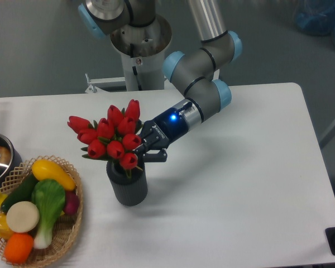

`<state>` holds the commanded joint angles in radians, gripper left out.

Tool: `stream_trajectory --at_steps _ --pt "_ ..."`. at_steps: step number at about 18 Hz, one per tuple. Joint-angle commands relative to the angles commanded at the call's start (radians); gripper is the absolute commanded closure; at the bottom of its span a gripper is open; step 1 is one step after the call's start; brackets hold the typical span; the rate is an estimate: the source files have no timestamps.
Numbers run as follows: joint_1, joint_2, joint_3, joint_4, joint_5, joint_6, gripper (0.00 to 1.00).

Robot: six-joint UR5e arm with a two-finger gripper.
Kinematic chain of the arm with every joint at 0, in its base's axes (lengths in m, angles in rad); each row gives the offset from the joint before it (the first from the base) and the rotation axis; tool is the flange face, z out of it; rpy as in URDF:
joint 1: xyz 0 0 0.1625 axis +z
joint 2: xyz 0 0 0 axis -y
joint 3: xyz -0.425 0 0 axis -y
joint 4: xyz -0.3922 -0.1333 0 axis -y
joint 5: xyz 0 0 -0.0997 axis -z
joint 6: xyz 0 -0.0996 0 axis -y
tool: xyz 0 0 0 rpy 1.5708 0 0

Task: Insert the flowers into the vase
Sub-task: 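Push the tulip bunch further down into the vase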

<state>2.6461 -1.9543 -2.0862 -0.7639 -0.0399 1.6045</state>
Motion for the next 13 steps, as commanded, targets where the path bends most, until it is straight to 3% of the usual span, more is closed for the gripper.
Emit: stream_trajectory --at_steps 13 --pt "-0.005 -0.023 -0.005 -0.002 0.000 0.043 0.92"
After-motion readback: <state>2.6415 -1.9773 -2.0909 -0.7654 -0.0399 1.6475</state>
